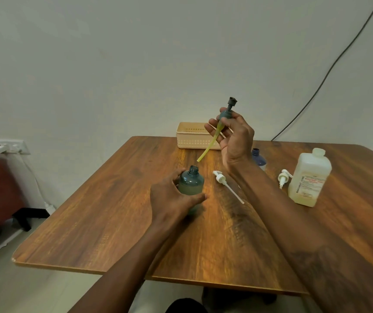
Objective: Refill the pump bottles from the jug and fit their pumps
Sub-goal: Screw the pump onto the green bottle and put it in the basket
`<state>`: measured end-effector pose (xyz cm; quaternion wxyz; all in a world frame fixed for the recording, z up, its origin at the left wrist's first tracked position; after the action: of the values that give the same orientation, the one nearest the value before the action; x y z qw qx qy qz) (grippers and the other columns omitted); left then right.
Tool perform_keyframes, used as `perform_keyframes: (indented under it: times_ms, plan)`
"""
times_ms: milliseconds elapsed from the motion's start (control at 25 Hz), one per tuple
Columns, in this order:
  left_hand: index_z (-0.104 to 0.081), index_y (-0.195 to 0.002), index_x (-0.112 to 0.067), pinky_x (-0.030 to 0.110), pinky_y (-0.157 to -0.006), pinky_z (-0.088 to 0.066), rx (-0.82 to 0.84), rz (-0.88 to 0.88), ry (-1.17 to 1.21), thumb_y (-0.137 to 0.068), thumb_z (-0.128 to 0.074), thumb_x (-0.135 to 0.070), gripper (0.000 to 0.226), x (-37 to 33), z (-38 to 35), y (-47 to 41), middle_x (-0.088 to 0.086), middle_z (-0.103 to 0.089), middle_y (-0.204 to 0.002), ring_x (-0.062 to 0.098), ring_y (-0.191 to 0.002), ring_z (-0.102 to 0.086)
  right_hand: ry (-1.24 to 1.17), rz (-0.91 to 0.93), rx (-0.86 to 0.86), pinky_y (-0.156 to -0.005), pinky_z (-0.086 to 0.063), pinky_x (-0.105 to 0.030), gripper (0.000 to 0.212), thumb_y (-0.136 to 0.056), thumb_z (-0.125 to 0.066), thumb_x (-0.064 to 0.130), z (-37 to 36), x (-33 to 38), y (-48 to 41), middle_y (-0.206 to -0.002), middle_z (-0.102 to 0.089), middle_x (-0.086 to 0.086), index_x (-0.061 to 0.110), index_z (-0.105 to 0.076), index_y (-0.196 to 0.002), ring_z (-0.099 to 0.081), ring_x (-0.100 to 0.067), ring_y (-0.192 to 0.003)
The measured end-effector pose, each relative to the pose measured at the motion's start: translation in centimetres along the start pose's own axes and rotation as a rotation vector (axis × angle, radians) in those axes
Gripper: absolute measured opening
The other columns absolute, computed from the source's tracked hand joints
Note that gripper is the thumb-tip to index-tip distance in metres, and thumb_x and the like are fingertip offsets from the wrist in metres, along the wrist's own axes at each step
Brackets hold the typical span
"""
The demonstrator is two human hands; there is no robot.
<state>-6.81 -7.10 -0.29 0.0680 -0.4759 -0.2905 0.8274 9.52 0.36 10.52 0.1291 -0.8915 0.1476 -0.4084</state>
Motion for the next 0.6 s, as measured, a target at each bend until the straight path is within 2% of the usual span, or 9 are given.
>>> perform_keyframes:
  times_ms: [160,320,440,520,600]
  plan:
    - [-0.064,-0.136,-0.026,0.027,-0.091,-0.059,0.009,-0.02,-0.011,-0.052,-0.083,-0.072,0.097,-1.3,-0.8,0.2,-0.012,-0.071,-0.123,0.001,-0.106,-0.065,0.036,-0.008,0.053,-0.092,-0.06,-0.05,0.027,-0.095,-0.052,-0.005,0.3,0.9,1.2,-0.099,-0.063,-0.018,-0.005,-0.066,-0.119,-0.07,-0.028,-0.092]
    - [-0.064,-0.137,-0.022,0.023,-0.089,-0.059,-0.001,-0.058,-0.01,-0.056,-0.091,-0.062,0.094,-2.5,-1.2,0.2,-0.01,-0.071,-0.124,0.0,-0.105,-0.065,0.118,-0.005,0.109,-0.09,-0.06,-0.048,0.027,-0.096,-0.052,-0.004,0.7,0.9,2.2,-0.101,-0.063,-0.018,-0.004,-0.066,-0.119,-0.071,-0.027,-0.093]
    - [-0.066,-0.134,-0.022,0.025,-0.087,-0.06,-0.022,-0.075,0.012,-0.057,-0.091,-0.061,0.089,-3.6,-1.2,0.0,-0.011,-0.072,-0.12,0.0,-0.102,-0.067,0.182,-0.017,0.152,-0.088,-0.061,-0.046,0.025,-0.094,-0.057,-0.006,0.8,0.8,3.1,-0.104,-0.068,-0.019,0.001,-0.07,-0.115,-0.073,-0.033,-0.097]
    - [-0.069,-0.124,-0.03,0.021,-0.083,-0.06,-0.035,-0.076,0.033,-0.058,-0.091,-0.06,0.076,-4.3,-1.0,-0.2,-0.019,-0.072,-0.109,-0.005,-0.097,-0.067,0.357,0.019,0.19,-0.086,-0.062,-0.044,0.027,-0.088,-0.066,0.0,1.1,0.8,3.7,-0.107,-0.074,-0.017,0.006,-0.074,-0.113,-0.073,-0.034,-0.101]
    - [-0.063,-0.116,-0.041,0.017,-0.077,-0.058,-0.054,-0.099,0.049,-0.06,-0.093,-0.053,0.064,-5.1,-0.5,-0.6,-0.028,-0.068,-0.096,-0.01,-0.09,-0.066,0.492,0.048,0.257,-0.087,-0.062,-0.042,0.032,-0.082,-0.072,0.004,1.7,0.8,4.2,-0.106,-0.077,-0.014,0.005,-0.075,-0.114,-0.073,-0.03,-0.102]
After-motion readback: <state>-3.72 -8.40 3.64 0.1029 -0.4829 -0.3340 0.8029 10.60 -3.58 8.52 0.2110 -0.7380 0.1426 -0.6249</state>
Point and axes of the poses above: each hand's wrist, its own y-axis away from the middle knuckle, its own z-axis out of the back of the hand, x = y × z, the point moved 3 cm from there along -y, towards the middle knuckle
